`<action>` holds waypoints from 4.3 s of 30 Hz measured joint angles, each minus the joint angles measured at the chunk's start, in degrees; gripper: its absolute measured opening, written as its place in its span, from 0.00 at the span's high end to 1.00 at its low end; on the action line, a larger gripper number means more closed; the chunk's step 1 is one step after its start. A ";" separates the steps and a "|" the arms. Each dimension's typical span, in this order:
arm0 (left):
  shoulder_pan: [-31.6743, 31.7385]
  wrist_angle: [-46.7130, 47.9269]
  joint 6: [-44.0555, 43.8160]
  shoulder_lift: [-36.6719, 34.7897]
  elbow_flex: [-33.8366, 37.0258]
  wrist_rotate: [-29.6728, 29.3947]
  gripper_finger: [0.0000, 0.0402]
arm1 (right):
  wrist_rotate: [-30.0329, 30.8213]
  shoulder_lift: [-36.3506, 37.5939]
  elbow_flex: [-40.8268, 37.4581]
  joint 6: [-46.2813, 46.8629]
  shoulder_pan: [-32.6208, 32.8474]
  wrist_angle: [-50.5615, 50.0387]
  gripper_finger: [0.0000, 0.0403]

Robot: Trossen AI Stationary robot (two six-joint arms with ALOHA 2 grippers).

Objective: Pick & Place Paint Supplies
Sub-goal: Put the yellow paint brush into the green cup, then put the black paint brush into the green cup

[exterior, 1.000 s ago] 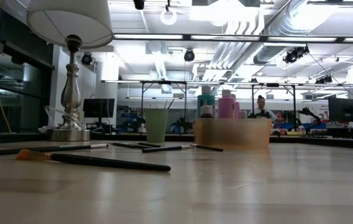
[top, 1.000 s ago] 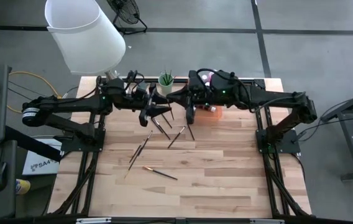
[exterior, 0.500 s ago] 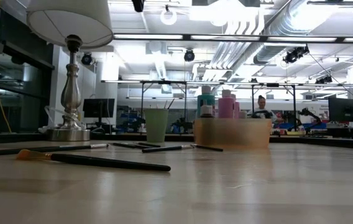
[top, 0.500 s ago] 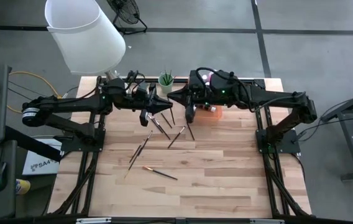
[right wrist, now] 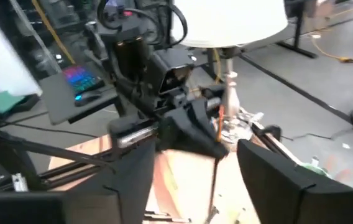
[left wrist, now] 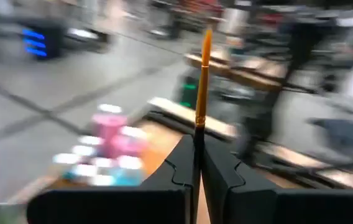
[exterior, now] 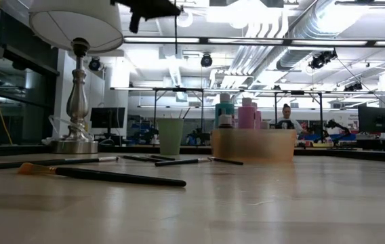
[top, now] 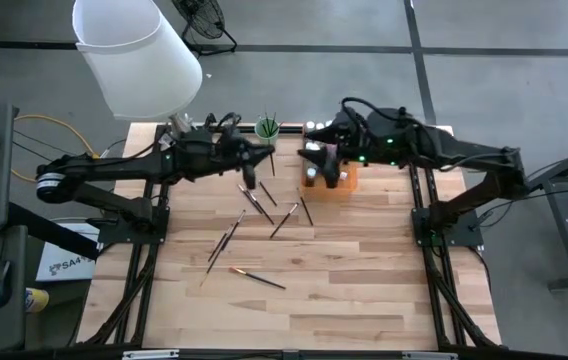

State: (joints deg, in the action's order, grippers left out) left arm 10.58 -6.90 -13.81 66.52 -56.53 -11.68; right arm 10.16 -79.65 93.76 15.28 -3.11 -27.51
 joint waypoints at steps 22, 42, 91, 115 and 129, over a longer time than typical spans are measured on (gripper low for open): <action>21.80 -14.80 8.84 21.62 0.02 -7.06 0.99 | 10.16 2.90 0.04 -1.61 0.00 -2.75 0.39; 22.46 -15.32 6.51 23.48 0.04 -1.70 0.38 | 12.39 2.83 0.04 0.19 0.00 -3.00 0.39; 13.75 18.87 2.76 -5.27 0.07 30.43 0.92 | -11.63 -36.87 -0.07 49.02 2.40 -36.75 0.39; 13.76 26.86 6.70 -6.79 0.07 35.64 0.92 | -5.51 -41.75 -0.04 44.45 0.01 -32.83 0.47; 13.78 26.84 6.67 -6.79 0.07 35.69 0.92 | -5.74 -44.24 -0.13 44.86 0.48 -31.76 0.51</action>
State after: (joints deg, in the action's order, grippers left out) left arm 24.36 19.94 -7.14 59.72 -56.47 24.01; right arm 4.42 -123.90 93.62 60.14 -2.63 -59.27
